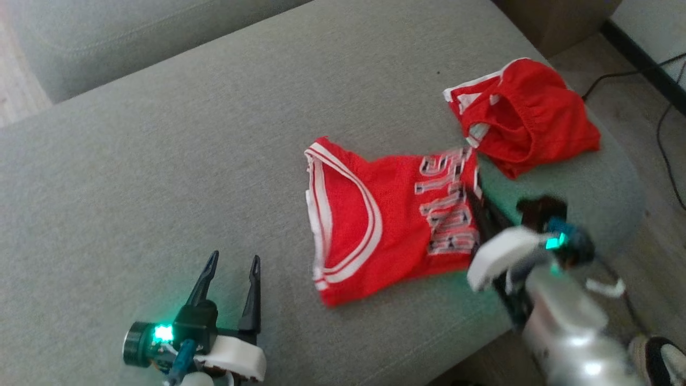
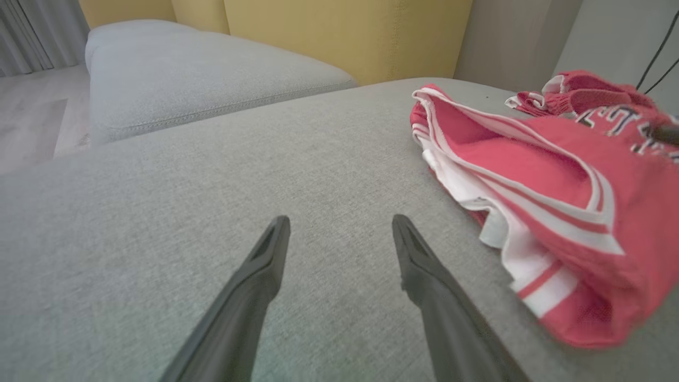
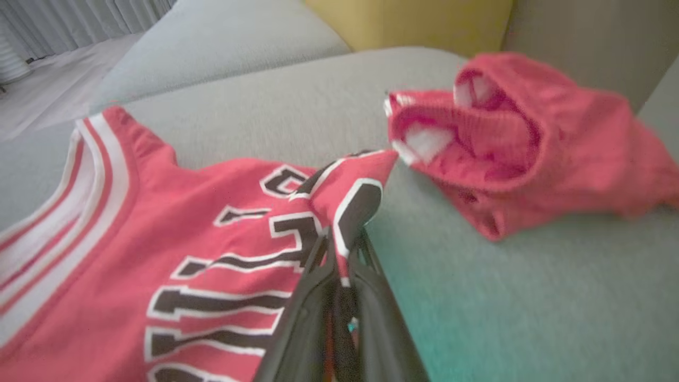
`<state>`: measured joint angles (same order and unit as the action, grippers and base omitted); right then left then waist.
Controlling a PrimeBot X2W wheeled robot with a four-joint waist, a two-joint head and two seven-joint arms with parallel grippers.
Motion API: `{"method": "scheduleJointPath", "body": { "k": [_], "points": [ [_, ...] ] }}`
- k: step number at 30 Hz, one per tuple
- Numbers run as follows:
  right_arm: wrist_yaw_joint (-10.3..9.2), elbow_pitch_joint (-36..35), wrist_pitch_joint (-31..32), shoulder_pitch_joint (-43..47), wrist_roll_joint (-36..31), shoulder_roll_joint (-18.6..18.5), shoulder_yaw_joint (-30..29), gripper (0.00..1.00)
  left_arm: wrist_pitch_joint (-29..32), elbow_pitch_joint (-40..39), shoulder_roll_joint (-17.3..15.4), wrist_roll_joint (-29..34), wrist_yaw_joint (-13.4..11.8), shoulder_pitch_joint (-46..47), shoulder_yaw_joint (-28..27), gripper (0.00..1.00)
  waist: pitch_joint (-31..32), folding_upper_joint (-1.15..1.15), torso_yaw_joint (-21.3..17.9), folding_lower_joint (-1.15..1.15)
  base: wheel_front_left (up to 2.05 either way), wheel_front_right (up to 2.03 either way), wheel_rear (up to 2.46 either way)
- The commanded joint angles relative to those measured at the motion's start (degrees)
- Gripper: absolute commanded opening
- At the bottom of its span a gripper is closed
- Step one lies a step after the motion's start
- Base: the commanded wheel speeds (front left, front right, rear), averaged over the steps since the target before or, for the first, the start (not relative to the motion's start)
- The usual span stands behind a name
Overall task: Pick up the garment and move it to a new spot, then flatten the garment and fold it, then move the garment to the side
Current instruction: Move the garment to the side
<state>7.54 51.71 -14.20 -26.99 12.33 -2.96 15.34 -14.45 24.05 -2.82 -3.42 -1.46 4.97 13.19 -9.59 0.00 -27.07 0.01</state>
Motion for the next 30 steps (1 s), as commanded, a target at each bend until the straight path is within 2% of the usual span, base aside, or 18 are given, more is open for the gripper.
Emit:
{"method": "scheduleJointPath", "body": {
  "k": [1,11,12,13,17,18,20,23,27,30],
  "points": [
    [-0.05,-2.0,-0.7,-5.0,-1.2,-0.9,-0.2,0.0,-0.5,-1.2,-0.3,0.5,0.2,1.8,-1.8,1.0,-0.7,0.0,0.8,-0.01,0.0,0.0,0.0],
    [-0.05,1.8,5.5,-19.2,-13.5,-15.2,-11.7,0.0,-0.5,-0.9,-0.4,1.3,0.7,2.6,-2.2,1.0,-3.3,0.0,3.7,-0.01,0.0,0.0,0.0],
    [-0.05,2.2,5.5,-20.0,-14.6,-16.0,-13.3,0.33,-0.5,-0.8,-0.4,1.3,0.7,2.7,-2.3,1.0,-3.4,0.0,3.9,-0.01,0.0,0.0,0.0],
    [-0.05,2.7,5.4,-20.7,-15.7,-16.8,-15.3,1.0,-0.5,-0.7,-0.4,1.3,0.6,2.8,-2.4,1.0,-3.6,0.0,4.1,-0.01,0.0,0.0,0.0],
    [-0.05,3.6,3.9,-22.1,-20.8,-17.4,-22.2,1.0,-0.5,-0.6,-0.5,1.4,0.5,3.4,-2.9,1.0,-4.2,0.0,5.0,-0.01,0.0,0.0,0.0],
    [-0.05,3.6,3.9,-22.1,-20.8,-17.4,-22.2,1.0,-0.5,-0.6,-0.5,1.4,0.5,3.4,-2.9,1.0,-4.2,0.0,5.0,-0.01,0.0,0.0,0.0],
    [-0.05,3.2,2.2,-22.1,-22.4,-15.4,-24.8,1.0,-0.5,-0.8,-0.8,1.5,0.4,3.5,-3.3,1.0,-4.2,0.0,5.2,-0.01,0.0,0.0,0.0],
    [-0.05,1.9,0.1,-21.4,-23.1,-11.0,-25.6,1.0,-0.5,-1.1,-1.2,1.4,0.0,3.4,-4.3,1.0,-4.1,0.0,5.3,-0.01,0.0,0.0,0.0],
    [-0.05,-3.1,-0.7,-18.7,-21.0,-4.2,-22.9,1.0,-0.5,-1.9,-1.8,1.0,-0.6,2.8,-6.1,1.0,-3.8,0.0,5.8,-0.01,0.0,0.0,0.0],
    [-0.05,-9.6,-0.8,-14.2,-17.4,-1.6,-18.1,1.0,-0.5,-2.4,-2.0,1.0,-1.0,2.7,-7.1,1.0,-3.5,0.0,7.4,-0.01,0.0,0.0,0.0]
  ]
}}
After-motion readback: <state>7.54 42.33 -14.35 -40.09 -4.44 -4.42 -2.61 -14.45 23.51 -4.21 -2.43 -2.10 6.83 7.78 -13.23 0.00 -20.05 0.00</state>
